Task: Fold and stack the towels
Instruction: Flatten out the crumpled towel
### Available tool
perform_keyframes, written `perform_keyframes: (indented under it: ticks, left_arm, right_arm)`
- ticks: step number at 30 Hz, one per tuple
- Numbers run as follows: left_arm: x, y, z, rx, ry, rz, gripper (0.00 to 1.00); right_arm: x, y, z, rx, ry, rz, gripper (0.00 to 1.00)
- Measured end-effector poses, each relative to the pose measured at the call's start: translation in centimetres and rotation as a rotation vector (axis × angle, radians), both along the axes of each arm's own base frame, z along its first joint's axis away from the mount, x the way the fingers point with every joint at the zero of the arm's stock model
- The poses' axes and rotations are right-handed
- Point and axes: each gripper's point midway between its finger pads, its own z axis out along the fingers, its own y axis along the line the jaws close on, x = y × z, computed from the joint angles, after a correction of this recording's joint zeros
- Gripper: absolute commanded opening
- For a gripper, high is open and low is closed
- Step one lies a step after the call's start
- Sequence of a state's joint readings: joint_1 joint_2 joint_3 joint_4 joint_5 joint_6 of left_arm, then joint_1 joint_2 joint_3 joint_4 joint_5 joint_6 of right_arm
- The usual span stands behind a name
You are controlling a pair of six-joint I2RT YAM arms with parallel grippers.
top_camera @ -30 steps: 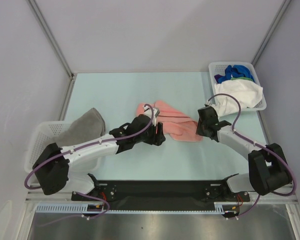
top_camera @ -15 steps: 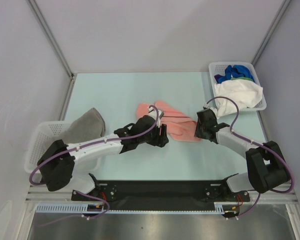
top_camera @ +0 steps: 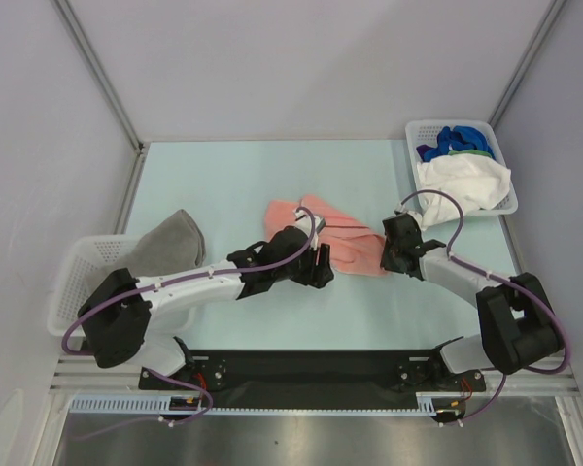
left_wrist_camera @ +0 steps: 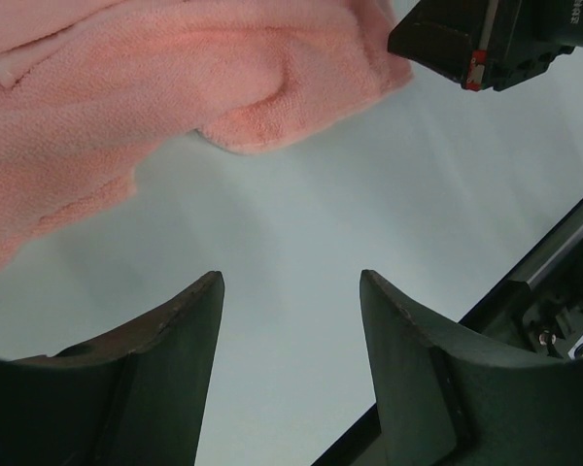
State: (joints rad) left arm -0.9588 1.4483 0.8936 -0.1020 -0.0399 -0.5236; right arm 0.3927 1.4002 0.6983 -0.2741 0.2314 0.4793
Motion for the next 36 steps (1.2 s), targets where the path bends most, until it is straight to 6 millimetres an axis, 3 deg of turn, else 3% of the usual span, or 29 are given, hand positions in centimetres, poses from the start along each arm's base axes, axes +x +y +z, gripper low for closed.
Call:
perform_keyframes:
  ticks: [6,15,19,23,36]
  left_arm:
    - [0.3,-0.9,0.9,-0.056,-0.032,-0.012,0.65]
    - [-0.4,0.5,0.8,-0.115,-0.087,0.003,0.68]
    - [-0.2,0.8,1.3,-0.135,-0.113,0.016,0.68]
    - [0.3,0.8,1.6,-0.14,-0.138,0.033,0.67]
    - [2.5,2.5,-0.2,-0.026,-0.202,0.138,0.61]
  right_arm:
    - [-0.9,2.1,1.8,0.08,-0.018,0.051,0.0]
    - [-1.4,11.0,8.1,0.372,-0.1,0.207,0.0]
    - [-1.5,14.7,9.1,0.467,-0.088,0.252,0.0]
    - [-1.5,17.1,9.1,0.512,-0.065,0.274,0.0]
    - [-2.0,19.8,10.3,0.591,-0.054,0.29,0.0]
